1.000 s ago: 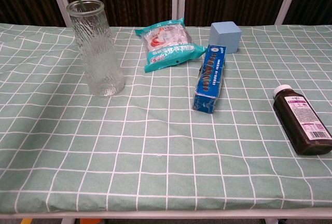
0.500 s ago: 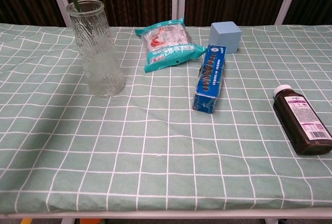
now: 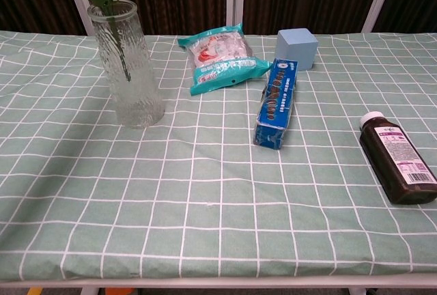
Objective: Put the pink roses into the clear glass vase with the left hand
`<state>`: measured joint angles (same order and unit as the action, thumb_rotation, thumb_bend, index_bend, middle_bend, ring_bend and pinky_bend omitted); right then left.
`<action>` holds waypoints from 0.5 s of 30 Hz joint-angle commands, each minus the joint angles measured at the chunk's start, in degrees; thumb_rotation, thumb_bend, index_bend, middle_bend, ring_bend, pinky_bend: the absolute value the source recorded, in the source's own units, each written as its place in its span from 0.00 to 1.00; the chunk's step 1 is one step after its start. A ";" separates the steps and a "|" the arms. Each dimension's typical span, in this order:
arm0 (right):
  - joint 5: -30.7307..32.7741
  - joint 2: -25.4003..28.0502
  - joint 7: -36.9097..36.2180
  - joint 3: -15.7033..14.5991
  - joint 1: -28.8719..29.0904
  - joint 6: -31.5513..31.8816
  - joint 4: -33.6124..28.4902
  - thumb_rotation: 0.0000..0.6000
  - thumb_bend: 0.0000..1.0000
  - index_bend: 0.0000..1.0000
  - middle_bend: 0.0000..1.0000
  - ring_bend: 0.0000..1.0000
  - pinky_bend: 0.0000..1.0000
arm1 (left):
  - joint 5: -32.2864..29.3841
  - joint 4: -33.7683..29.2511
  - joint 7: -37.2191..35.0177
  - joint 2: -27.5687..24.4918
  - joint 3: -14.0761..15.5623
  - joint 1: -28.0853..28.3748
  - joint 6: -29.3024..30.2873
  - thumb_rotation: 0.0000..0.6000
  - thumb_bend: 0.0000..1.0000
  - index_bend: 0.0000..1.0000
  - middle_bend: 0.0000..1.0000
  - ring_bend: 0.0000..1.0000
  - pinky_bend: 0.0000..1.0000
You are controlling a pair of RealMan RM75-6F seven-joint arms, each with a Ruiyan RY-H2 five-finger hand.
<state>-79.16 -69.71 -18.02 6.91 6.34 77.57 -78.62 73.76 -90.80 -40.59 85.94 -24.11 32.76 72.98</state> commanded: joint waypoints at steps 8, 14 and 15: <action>-0.20 -0.25 0.43 -0.03 0.13 0.02 -0.09 1.00 0.12 0.00 0.00 0.00 0.00 | 0.42 -3.54 -7.16 -8.85 4.21 -2.05 -8.98 1.00 0.00 0.00 0.00 0.00 0.04; -0.19 -0.47 0.60 0.05 0.30 -0.09 -0.07 1.00 0.12 0.00 0.00 0.00 0.00 | 3.15 -5.67 -15.70 -15.57 6.64 -2.08 -16.48 1.00 0.00 0.00 0.00 0.00 0.02; -0.25 -0.50 0.63 0.05 0.31 -0.03 -0.09 1.00 0.12 0.00 0.00 0.00 0.00 | 4.04 -5.72 -17.12 -16.46 7.07 -1.93 -17.48 1.00 0.00 0.00 0.00 0.00 0.02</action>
<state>-79.40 -70.20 -17.40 6.96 6.65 77.53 -78.70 75.85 -95.53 -54.21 72.28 -18.50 30.79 58.45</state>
